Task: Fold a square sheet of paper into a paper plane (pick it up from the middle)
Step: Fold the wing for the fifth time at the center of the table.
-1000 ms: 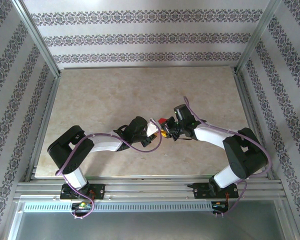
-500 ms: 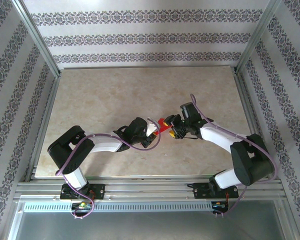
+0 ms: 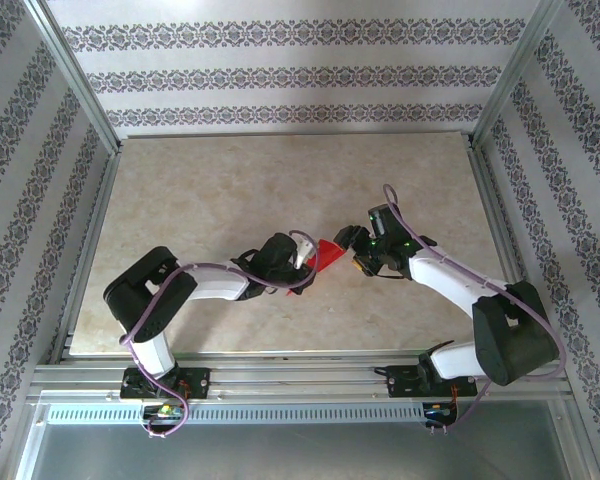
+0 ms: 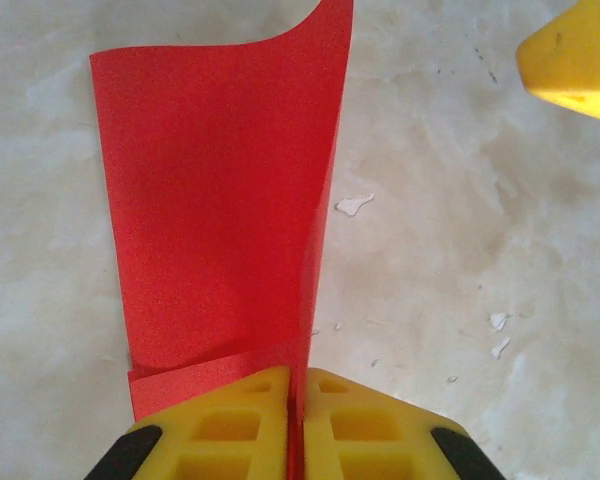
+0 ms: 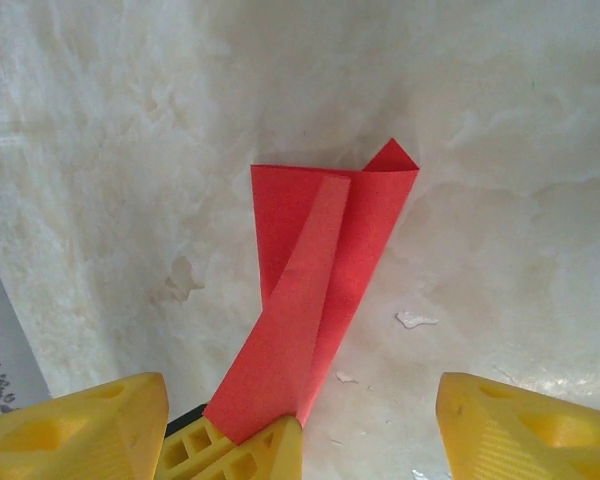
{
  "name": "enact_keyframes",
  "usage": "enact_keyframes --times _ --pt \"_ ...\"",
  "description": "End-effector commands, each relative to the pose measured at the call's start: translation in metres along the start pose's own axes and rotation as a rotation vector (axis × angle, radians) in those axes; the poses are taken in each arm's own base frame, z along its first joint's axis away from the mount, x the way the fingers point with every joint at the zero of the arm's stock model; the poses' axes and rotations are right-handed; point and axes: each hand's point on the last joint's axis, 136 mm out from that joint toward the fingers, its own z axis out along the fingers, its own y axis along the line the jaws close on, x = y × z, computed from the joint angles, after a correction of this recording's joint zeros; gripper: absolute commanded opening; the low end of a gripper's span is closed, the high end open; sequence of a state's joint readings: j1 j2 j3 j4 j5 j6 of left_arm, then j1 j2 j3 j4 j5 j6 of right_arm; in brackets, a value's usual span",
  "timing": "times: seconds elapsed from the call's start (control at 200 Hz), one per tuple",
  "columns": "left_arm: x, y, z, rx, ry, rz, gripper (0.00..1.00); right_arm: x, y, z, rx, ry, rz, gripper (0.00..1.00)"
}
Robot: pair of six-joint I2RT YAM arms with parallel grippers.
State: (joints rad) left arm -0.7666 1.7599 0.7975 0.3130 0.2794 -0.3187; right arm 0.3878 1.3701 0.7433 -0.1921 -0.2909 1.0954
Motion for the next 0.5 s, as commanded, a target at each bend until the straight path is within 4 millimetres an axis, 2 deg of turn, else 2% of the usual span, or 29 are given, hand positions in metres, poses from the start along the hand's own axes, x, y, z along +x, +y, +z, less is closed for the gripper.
enact_keyframes --times 0.0,0.205,0.305,0.5 --pt "-0.005 -0.004 0.002 0.061 0.022 -0.167 0.11 -0.005 -0.01 -0.005 0.026 -0.037 -0.103 0.73" --pt "-0.011 -0.005 0.002 0.093 0.065 -0.282 0.11 0.006 -0.016 0.001 0.011 0.024 -0.261 0.73" --pt "-0.01 -0.005 0.003 0.102 0.104 -0.34 0.11 0.014 -0.013 0.008 -0.021 0.079 -0.333 0.73" --pt "-0.01 -0.003 0.007 0.13 0.147 -0.456 0.11 0.022 -0.01 0.025 -0.047 0.164 -0.374 0.75"
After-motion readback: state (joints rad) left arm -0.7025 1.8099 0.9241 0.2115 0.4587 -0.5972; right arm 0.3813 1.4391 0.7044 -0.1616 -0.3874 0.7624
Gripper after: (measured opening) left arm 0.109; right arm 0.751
